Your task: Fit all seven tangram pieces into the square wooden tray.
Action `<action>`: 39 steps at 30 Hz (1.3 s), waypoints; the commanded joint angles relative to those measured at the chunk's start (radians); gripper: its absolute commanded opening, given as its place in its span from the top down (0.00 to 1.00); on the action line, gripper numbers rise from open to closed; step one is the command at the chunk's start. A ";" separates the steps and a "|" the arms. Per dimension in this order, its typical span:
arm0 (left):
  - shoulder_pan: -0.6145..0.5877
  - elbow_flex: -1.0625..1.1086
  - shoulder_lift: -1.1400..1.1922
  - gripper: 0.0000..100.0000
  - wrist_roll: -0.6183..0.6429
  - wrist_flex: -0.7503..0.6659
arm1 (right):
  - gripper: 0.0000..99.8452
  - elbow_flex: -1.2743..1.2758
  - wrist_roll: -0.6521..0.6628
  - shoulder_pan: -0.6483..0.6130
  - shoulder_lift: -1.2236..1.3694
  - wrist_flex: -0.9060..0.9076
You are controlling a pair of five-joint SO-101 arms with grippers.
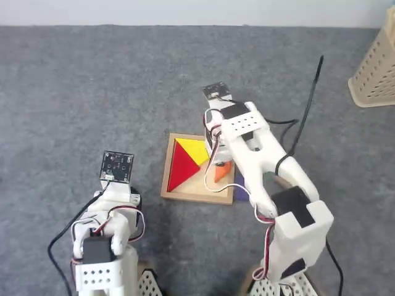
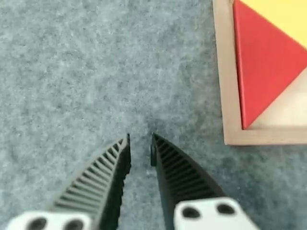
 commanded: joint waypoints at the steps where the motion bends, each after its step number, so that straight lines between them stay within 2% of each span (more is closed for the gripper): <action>1: 0.003 -0.010 -0.021 0.93 0.008 0.000 | 0.88 -0.054 -0.003 0.013 -0.001 -0.018; 7: 0.003 -0.010 -0.021 0.93 0.008 0.000 | 1.00 -0.058 -0.009 0.008 0.022 -0.015; 15: 0.003 -0.010 -0.021 0.93 0.008 0.000 | 0.99 -0.061 -0.006 0.018 -0.088 -0.021; 22: 0.003 -0.010 -0.021 0.93 0.008 0.000 | 0.99 0.044 0.000 0.012 -0.065 -0.185; 26: 0.003 -0.010 -0.021 0.93 0.008 0.000 | 0.99 0.052 0.061 0.012 -0.053 -0.151; 39: 0.003 -0.010 -0.021 0.93 0.008 0.000 | 0.99 0.187 0.061 -0.084 -0.065 -0.131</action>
